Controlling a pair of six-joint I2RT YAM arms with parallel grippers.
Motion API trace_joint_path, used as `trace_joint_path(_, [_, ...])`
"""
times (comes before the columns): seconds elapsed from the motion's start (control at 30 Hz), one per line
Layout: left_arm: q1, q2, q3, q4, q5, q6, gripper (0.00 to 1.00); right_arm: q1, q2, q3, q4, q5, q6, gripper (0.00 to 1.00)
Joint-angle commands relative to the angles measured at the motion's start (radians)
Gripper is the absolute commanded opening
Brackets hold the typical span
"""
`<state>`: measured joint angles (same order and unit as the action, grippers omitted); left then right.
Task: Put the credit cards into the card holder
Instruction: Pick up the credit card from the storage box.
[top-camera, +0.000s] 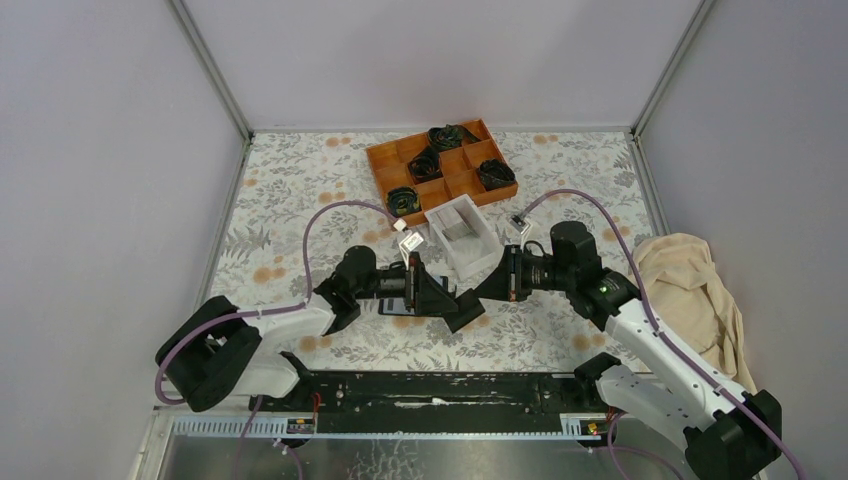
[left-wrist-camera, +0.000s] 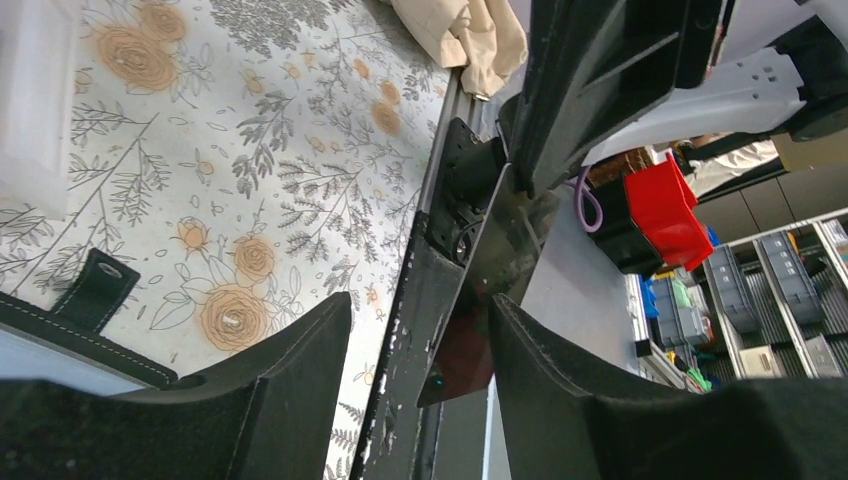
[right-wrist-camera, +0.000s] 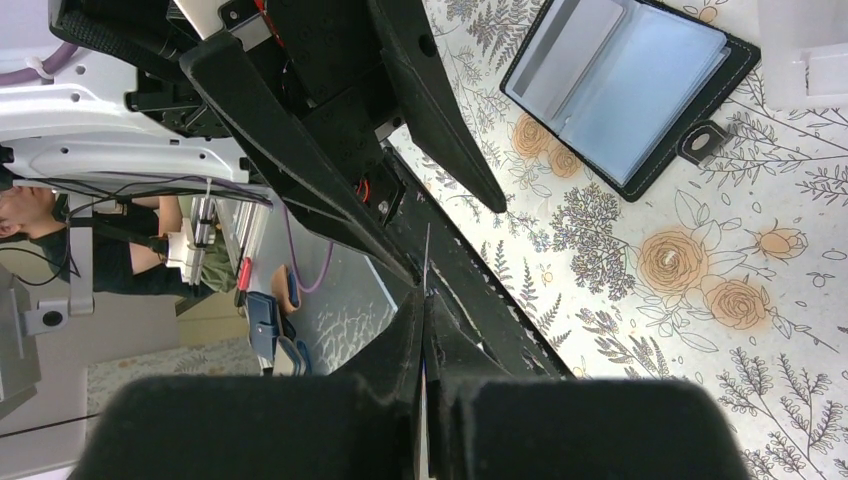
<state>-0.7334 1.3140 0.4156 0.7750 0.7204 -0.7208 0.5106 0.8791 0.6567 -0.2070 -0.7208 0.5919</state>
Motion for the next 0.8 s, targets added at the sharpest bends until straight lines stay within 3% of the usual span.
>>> trace_joint_path(0.0, [0.01, -0.003, -0.003, 0.073, 0.067, 0.0, 0.59, 0.008, -0.002, 0.003, 0.033, -0.035, -0.016, 0.0])
trace_joint_path(0.3, [0.016, 0.043, -0.013, 0.172, 0.156, -0.055, 0.49, 0.006, 0.036, -0.006, 0.057, -0.06, -0.017, 0.0])
trace_joint_path(0.77, [0.015, 0.081, -0.014, 0.196, 0.214, -0.072, 0.07, 0.006, 0.081, -0.015, 0.088, -0.056, -0.014, 0.0])
